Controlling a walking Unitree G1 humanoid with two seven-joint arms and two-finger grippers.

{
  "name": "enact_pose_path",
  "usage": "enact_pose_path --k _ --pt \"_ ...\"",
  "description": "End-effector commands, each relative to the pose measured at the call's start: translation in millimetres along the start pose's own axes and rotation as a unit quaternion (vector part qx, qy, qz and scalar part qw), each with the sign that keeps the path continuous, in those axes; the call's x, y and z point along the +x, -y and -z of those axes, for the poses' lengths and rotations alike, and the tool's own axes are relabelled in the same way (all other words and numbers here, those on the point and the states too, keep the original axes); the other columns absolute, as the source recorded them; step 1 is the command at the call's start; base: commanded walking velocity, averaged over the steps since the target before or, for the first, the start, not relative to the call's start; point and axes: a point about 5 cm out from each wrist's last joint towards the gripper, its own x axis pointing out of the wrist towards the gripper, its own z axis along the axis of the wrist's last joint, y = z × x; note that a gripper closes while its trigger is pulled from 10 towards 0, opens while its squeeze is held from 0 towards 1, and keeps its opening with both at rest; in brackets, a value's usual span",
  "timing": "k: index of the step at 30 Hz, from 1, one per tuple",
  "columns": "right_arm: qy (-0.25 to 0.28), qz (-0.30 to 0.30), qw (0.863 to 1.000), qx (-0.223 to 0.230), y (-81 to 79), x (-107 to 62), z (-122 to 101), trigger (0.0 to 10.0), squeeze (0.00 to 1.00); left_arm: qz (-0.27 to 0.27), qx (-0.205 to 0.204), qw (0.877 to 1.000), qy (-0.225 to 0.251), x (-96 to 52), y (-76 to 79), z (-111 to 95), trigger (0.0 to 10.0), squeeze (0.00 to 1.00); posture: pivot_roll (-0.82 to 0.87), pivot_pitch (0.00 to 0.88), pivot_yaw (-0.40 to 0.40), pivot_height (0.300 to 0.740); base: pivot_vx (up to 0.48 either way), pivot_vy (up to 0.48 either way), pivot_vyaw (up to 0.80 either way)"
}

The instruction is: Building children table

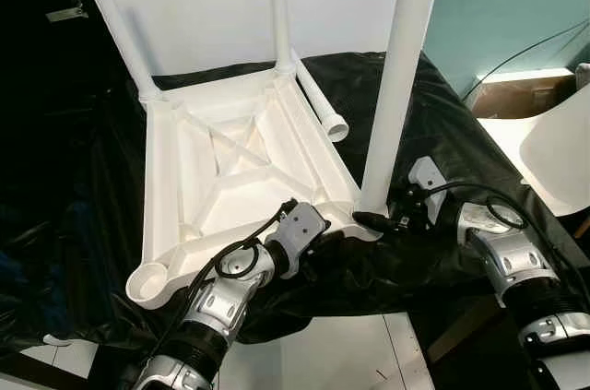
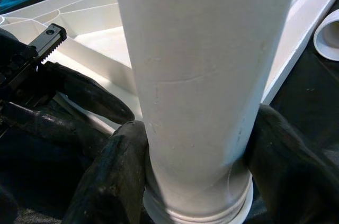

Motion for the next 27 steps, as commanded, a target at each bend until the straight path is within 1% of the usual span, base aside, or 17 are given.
enact_pose_path --k 1,2,3,4,5,6,7,9,11,16,17,18,21,22,25,26,27 --pt "-0.003 0.036 0.999 0.025 -10.0 4.7 10.9 0.0 0.0 0.03 -0.032 0.997 -0.061 -5.8 11.0 29.0 10.0 0.0 -0.08 0.0 0.045 0.74 0.0 0.0 0.0" --pt "0.02 0.117 0.992 0.035 -15.1 10.0 12.6 0.0 0.0 0.03 -0.031 0.997 -0.061 -5.7 10.8 28.9 10.0 0.0 -0.07 0.0 0.043 0.74 0.0 0.0 0.0" --pt "0.034 0.176 0.983 0.044 -18.4 12.1 13.4 0.0 0.0 0.03 -0.031 0.997 -0.061 -5.7 10.8 28.9 10.0 0.0 -0.07 0.0 0.042 0.74 0.0 0.0 0.0" --pt "0.034 0.176 0.983 0.044 -18.4 12.1 13.4 0.0 0.0 0.03 -0.031 0.997 -0.061 -5.7 10.8 28.9 10.0 0.0 -0.07 0.0 0.042 0.74 0.0 0.0 0.0" --pt "0.045 0.232 0.97 0.053 -25.6 12.9 15.0 0.0 0.0 0.03 -0.031 0.997 -0.061 -5.4 10.9 28.8 10.0 0.0 -0.07 0.0 0.04 0.74 0.0 0.0 0.0" --pt "0.049 0.265 0.961 0.06 -34.8 13.4 17.1 0.0 0.0 0.029 -0.032 0.997 -0.06 -5.3 11.0 28.5 10.0 0.0 -0.07 0.0 0.039 0.74 0.0 0.0 0.0" --pt "0.049 0.265 0.961 0.06 -34.8 13.4 17.1 0.0 0.0 0.029 -0.032 0.997 -0.06 -5.3 11.0 28.5 10.0 0.0 -0.07 0.0 0.039 0.74 0.0 0.0 0.0" --pt "0.053 0.306 0.947 0.077 -49.3 14.9 19.1 0.0 0.0 0.027 -0.034 0.997 -0.059 -5.5 11.5 28.4 10.0 0.0 -0.06 0.0 0.037 0.74 0.0 0.0 0.0" --pt "0.051 0.333 0.938 0.086 -50.2 15.1 19.8 0.0 0.0 0.027 -0.036 0.997 -0.06 -6.3 12.8 29.3 10.0 0.0 -0.06 0.0 0.037 0.74 0.0 0.0 0.0" --pt "0.05 0.342 0.934 0.087 -48.5 14.9 19.9 0.0 0.0 0.027 -0.036 0.997 -0.061 -6.8 13.4 30.1 10.0 0.0 -0.07 0.0 0.039 0.74 0.0 0.0 0.0" --pt "0.052 0.347 0.933 0.084 -47.2 16.0 18.7 1.7 0.0 0.028 -0.036 0.997 -0.061 -7.1 13.8 30.7 10.0 0.0 -0.06 0.0 0.039 0.74 0.0 0.0 0.0" --pt "0.054 0.338 0.936 0.08 -48.0 19.0 17.0 10.0 0.0 0.028 -0.037 0.997 -0.062 -7.0 13.8 30.6 10.0 0.0 -0.06 0.0 0.038 0.74 0.0 0.0 0.0" --pt "0.061 0.322 0.942 0.078 -49.4 22.0 14.6 10.0 0.0 0.028 -0.037 0.997 -0.062 -6.7 13.5 30.3 10.0 0.0 -0.06 0.0 0.038 0.74 0.0 0.0 0.0" --pt "0.071 0.303 0.947 0.083 -50.7 24.3 11.8 10.0 1.0 0.027 -0.036 0.997 -0.061 -6.3 12.9 29.9 10.0 0.0 -0.06 0.0 0.038 0.74 0.0 0.0 0.0" --pt "0.082 0.248 0.963 0.066 -44.8 25.8 4.6 10.0 1.0 0.026 -0.036 0.997 -0.061 -5.9 11.5 29.4 10.0 0.0 -0.07 0.0 0.037 0.74 0.0 0.0 0.0" --pt "0.082 0.248 0.963 0.066 -44.8 25.8 4.6 10.0 1.0 0.026 -0.036 0.997 -0.061 -5.9 11.5 29.4 10.0 0.0 -0.07 0.0 0.037 0.74 0.0 0.0 0.0" --pt "0.084 0.235 0.967 0.05 -38.8 24.4 1.6 10.0 0.0 0.027 -0.036 0.997 -0.061 -6.0 11.4 29.6 10.0 0.0 -0.07 0.0 0.039 0.74 0.0 0.0 0.0"
